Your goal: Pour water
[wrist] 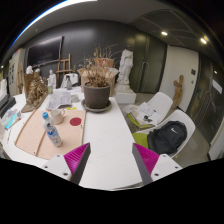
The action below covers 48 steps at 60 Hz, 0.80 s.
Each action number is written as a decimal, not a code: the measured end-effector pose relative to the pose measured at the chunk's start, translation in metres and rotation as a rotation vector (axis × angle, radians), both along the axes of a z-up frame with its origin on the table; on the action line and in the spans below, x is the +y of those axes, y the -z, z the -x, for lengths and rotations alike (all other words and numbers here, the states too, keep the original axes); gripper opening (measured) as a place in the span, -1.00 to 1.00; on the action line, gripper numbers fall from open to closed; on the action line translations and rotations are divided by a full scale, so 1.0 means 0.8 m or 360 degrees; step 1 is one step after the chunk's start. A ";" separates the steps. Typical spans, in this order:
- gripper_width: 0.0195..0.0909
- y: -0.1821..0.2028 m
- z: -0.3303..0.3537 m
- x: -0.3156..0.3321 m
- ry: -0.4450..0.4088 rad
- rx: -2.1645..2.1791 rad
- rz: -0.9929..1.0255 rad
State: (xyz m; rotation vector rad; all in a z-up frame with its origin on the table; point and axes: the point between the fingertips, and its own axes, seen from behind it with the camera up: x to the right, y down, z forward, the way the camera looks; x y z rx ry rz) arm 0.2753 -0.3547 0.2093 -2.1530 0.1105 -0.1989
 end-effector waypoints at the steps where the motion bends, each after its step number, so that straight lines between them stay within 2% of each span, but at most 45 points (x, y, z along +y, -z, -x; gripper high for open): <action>1: 0.86 0.000 0.003 0.000 -0.0006 0.0002 0.0005; 13: 0.86 0.030 0.071 0.006 -0.0114 0.0028 0.0012; 30: 0.86 0.107 0.242 0.053 -0.0324 0.0100 -0.0077; 38: 0.86 0.135 0.304 0.111 -0.0333 0.0125 -0.0196; 48: 0.85 0.170 0.334 0.193 -0.0269 0.0077 -0.0290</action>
